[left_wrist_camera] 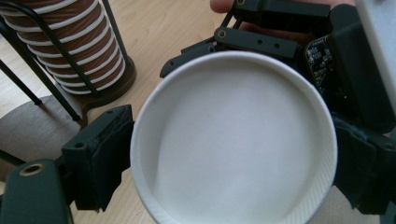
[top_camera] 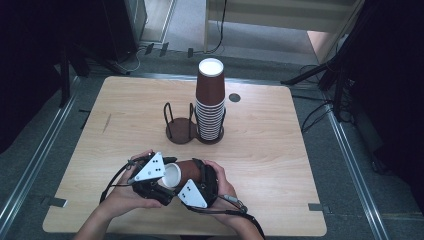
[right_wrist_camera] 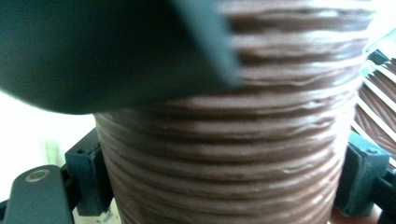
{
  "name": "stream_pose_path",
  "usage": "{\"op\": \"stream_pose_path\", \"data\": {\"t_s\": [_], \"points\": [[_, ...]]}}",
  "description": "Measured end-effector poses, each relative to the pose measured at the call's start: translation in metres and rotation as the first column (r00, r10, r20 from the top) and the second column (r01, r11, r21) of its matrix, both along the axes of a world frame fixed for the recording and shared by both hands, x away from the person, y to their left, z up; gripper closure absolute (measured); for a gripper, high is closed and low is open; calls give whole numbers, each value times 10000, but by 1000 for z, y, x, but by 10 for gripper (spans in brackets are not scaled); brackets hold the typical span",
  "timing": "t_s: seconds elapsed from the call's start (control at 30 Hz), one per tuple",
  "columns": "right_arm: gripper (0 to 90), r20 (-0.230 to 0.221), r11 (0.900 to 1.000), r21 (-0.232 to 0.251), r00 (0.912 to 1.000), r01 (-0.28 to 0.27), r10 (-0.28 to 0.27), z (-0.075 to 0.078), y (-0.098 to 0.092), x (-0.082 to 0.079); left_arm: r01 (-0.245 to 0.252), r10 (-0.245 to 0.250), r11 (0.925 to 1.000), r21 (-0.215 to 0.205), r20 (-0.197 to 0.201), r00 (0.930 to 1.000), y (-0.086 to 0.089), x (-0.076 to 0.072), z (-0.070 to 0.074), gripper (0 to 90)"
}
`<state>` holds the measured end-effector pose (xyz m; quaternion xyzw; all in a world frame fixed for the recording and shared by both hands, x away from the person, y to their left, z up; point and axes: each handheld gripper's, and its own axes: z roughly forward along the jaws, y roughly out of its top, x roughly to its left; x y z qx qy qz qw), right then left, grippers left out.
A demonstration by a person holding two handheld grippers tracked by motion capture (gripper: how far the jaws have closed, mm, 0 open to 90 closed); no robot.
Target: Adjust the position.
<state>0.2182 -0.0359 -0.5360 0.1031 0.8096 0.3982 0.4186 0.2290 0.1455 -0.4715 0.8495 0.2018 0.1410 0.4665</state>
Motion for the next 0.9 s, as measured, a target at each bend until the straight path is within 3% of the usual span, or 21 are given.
{"op": "stream_pose_path", "data": {"t_s": [0.17, 0.27, 0.4, 0.6, 0.8, 0.9], "points": [[131, -54, 9999, 15, 9998, -168, 168, 0, 1, -2, 181, -181, 9998, 36, -25, 9998, -1, -1, -1, 156], [126, 87, 10000, 48, 10000, -7, 7, -1, 1, -2, 154, -154, 9998, 92, 22, 9999, 0, 0, -1, 190], [111, -73, 10000, 30, 10000, 24, -24, -2, 2, -3, 238, -239, 9997, 111, 66, 9997, 1, 0, -1, 205], [88, -293, 9995, 303, 9996, 6, 3, -1, 1, -4, 366, -369, 9991, -204, -122, 9992, 6, 1, -1, 220], [1, -222, 9990, 421, 9997, -113, 122, 2, -1, -7, 403, -402, 9984, -389, 33, 9992, 10, 1, 1, 229], [0, -42, 9990, 420, 9999, -159, 160, 3, -1, -8, 368, -367, 9981, -498, 33, 9993, 12, 1, 2, 231]]}}
